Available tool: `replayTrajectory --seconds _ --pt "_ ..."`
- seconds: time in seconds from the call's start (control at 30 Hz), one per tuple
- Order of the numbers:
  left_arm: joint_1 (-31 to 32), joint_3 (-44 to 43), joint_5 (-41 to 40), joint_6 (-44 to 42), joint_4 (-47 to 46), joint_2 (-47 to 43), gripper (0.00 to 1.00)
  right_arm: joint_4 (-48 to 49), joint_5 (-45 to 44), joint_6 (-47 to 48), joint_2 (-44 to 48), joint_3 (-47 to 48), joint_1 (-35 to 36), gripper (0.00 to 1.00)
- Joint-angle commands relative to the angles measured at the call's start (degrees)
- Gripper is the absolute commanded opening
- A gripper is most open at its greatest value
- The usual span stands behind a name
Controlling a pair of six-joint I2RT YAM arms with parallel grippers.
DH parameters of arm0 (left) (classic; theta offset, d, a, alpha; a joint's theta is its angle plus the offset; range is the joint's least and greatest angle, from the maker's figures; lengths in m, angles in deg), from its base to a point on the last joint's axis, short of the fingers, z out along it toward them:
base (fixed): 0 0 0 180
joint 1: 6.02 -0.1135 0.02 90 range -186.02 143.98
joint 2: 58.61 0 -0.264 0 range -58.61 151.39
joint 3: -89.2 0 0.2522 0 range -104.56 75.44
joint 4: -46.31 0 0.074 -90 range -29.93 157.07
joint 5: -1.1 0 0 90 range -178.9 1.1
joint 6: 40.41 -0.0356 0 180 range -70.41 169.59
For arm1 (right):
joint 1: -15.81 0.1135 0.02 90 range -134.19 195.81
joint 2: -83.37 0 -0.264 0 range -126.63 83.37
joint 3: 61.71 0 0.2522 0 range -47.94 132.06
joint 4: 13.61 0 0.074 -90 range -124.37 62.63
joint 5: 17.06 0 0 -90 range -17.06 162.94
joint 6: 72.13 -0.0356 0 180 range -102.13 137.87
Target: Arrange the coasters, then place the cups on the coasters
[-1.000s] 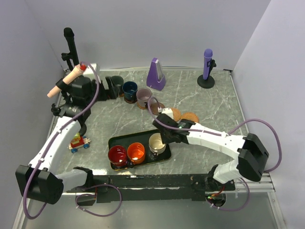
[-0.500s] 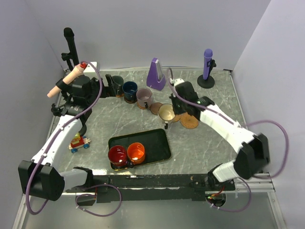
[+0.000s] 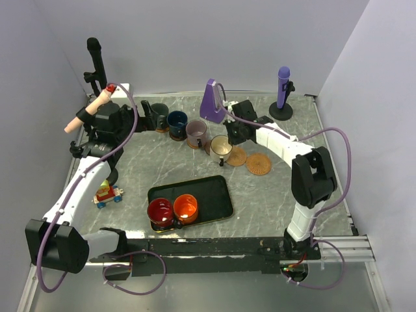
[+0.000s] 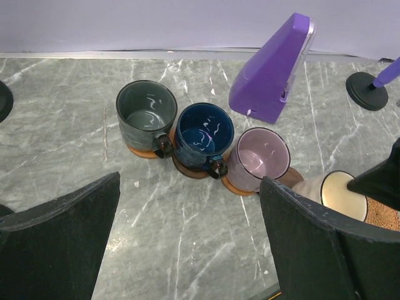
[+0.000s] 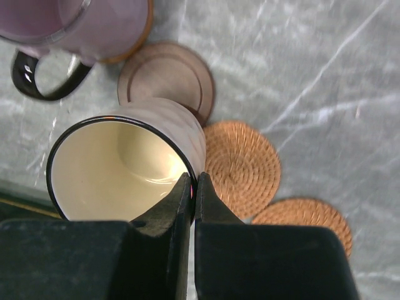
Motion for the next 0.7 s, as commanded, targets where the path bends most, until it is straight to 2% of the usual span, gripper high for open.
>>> replayTrajectory --seconds 0.0,0.67 --pt "-1.38 -1.65 2.80 0.59 -3.26 -0.11 0.97 3.94 1.62 2.07 -0.90 6.87 -0.56 0.00" --pt "-3.14 -1.65 5.26 2.44 -3.52 -0.20 0.97 3.67 -1.02 1.37 -7.14 11.79 -0.47 0.00"
